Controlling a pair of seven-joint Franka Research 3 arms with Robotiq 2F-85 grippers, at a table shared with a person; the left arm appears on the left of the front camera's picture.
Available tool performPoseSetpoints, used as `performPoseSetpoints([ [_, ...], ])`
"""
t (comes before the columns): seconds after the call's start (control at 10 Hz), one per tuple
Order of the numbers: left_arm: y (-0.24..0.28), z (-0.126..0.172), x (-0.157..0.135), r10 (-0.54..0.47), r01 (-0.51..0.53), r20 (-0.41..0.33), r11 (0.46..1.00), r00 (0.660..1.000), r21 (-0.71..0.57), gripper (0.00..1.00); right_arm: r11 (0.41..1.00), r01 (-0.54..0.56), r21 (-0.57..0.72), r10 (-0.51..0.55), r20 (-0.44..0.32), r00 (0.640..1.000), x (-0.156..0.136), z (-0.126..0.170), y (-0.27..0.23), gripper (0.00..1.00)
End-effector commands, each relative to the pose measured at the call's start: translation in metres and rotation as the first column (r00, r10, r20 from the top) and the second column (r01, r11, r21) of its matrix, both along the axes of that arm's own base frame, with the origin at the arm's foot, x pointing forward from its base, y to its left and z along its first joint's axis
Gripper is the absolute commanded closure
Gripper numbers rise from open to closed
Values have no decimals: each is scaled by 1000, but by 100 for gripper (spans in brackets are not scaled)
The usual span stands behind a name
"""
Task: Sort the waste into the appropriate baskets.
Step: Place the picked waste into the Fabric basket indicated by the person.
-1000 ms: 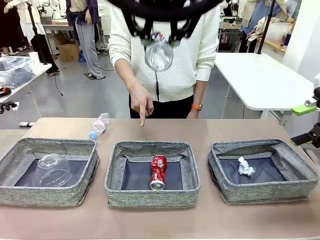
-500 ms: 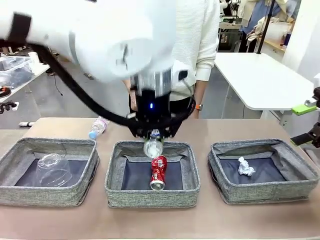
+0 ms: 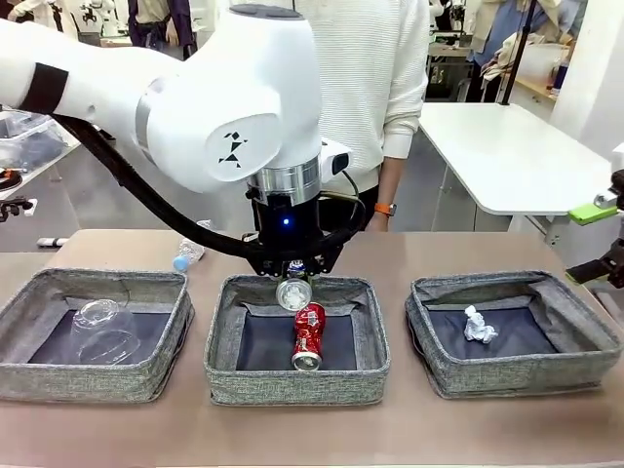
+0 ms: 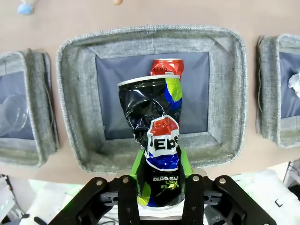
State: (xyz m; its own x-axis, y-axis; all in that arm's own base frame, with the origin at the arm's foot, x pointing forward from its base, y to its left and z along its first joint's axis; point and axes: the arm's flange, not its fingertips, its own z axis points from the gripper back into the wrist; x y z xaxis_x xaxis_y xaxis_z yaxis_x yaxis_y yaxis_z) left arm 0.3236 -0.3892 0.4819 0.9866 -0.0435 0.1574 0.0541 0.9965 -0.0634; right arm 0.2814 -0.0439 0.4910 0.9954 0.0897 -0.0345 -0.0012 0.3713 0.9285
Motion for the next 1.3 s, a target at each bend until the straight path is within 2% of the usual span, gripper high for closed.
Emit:
performPoseSetpoints([
  [0.0,2,2,-1,0,0,-22,1000,1000,-18,67,1000,-5,17,5,7,1000,1,2,-1,0],
  [0.1,0,3,-1,7,-7,-22,1000,1000,-22,51,1000,-5,17,5,7,1000,1,2,-1,0],
  [0.2,0,3,-2,5,-6,-17,1000,1000,-27,10,1000,-5,17,5,7,1000,1,2,-1,0],
  [0.3,0,5,-2,8,-9,-16,1000,1000,-29,0,1000,-5,17,5,7,1000,1,2,-1,0],
  [0.4,1,5,-2,7,-8,-15,999,1000,-32,5,1000,-5,17,5,7,1000,1,2,-1,0],
  [0.5,3,5,-2,6,-6,-14,999,1000,-34,0,1000,-5,17,5,7,1000,1,2,-1,0],
  [0.8,5,6,-2,0,-1,-17,999,1000,-37,0,1000,-5,17,5,7,1000,1,2,-1,0],
  [0.9,8,12,-4,-32,29,-37,998,999,-61,0,1000,-5,17,5,7,1000,1,2,-1,0],
  [1.0,21,35,-11,-134,113,-123,979,983,-168,0,1000,-5,17,5,7,1000,1,2,-1,0],
  [1.1,45,63,-19,-263,198,-179,929,948,-313,0,1000,-5,17,5,7,1000,1,2,-1,0],
  [1.2,82,88,-26,-379,268,-157,841,912,-469,0,1000,-5,17,5,7,1000,1,2,-1,0],
])
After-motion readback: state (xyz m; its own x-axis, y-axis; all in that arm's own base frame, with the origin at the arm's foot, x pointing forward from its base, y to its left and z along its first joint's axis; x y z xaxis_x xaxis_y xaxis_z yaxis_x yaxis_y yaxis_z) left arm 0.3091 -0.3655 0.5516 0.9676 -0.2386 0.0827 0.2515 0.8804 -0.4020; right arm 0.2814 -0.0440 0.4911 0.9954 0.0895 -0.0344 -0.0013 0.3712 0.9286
